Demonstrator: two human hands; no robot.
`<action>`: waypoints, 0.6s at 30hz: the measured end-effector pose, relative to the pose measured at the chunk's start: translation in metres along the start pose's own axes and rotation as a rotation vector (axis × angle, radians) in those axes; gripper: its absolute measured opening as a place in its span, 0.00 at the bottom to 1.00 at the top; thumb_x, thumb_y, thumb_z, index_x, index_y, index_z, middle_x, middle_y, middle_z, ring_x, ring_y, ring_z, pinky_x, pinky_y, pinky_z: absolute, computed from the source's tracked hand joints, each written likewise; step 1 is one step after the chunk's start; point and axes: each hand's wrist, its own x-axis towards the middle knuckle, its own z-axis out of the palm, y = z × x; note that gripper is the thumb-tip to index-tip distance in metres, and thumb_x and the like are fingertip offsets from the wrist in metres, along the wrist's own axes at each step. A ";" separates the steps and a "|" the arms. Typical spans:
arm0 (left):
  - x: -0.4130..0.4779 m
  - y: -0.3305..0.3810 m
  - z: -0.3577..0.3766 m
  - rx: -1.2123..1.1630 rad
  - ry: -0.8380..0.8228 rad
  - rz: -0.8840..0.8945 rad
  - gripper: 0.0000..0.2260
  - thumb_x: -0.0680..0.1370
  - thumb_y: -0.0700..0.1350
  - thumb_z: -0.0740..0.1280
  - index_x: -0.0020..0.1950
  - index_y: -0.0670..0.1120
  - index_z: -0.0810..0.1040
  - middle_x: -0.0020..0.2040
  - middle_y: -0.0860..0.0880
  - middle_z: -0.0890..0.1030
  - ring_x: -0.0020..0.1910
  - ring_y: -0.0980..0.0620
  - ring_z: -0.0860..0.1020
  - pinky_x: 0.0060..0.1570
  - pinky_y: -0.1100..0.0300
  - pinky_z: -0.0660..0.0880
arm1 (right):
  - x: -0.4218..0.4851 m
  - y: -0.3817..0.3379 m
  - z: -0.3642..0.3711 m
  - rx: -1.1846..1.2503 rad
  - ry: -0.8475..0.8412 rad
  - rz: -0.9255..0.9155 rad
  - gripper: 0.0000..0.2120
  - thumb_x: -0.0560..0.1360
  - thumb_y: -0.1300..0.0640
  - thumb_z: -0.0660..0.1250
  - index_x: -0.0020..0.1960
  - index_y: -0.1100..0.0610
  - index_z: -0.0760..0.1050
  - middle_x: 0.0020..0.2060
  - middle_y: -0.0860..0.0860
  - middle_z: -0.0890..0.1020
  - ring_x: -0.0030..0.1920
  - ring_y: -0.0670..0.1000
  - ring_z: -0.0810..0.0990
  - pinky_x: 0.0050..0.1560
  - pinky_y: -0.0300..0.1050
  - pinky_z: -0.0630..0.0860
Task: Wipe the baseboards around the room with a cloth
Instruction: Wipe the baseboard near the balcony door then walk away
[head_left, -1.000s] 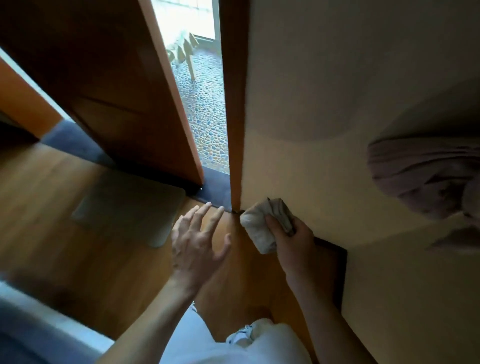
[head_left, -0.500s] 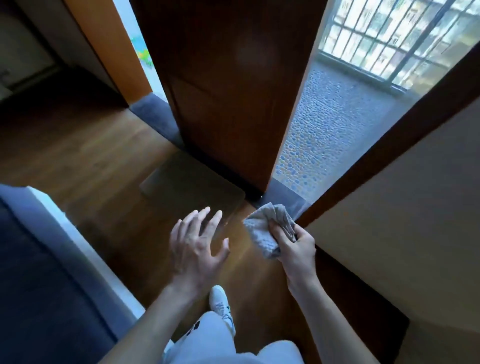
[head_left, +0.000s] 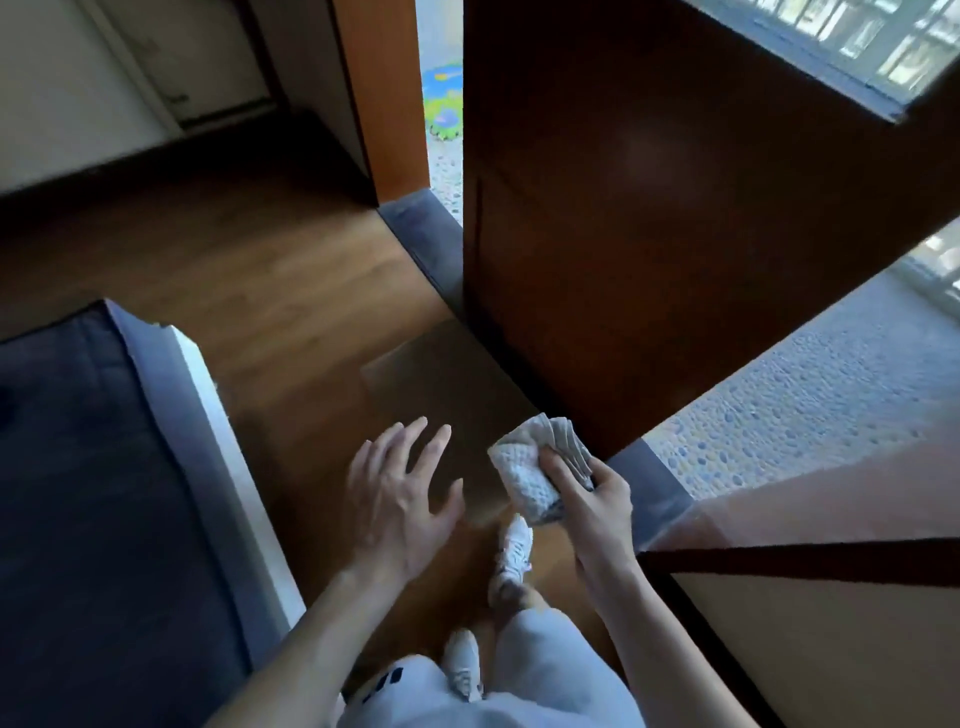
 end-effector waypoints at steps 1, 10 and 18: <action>0.010 -0.007 0.000 0.004 0.012 -0.017 0.25 0.77 0.56 0.65 0.73 0.49 0.75 0.72 0.44 0.74 0.71 0.42 0.71 0.68 0.39 0.69 | 0.012 -0.004 0.010 0.003 -0.026 0.002 0.09 0.73 0.51 0.74 0.50 0.55 0.83 0.42 0.52 0.87 0.44 0.52 0.86 0.40 0.42 0.80; 0.146 -0.052 -0.010 0.039 0.091 -0.185 0.26 0.77 0.59 0.60 0.74 0.51 0.74 0.72 0.45 0.74 0.71 0.43 0.71 0.69 0.41 0.68 | 0.158 -0.070 0.093 -0.034 -0.264 0.013 0.02 0.74 0.51 0.73 0.46 0.47 0.84 0.41 0.51 0.87 0.42 0.50 0.86 0.36 0.37 0.79; 0.256 -0.075 -0.037 0.007 0.170 -0.345 0.26 0.75 0.51 0.72 0.72 0.48 0.75 0.70 0.44 0.75 0.70 0.41 0.72 0.69 0.42 0.68 | 0.279 -0.131 0.171 -0.056 -0.409 0.055 0.08 0.74 0.51 0.73 0.51 0.53 0.84 0.44 0.54 0.87 0.45 0.55 0.86 0.42 0.51 0.83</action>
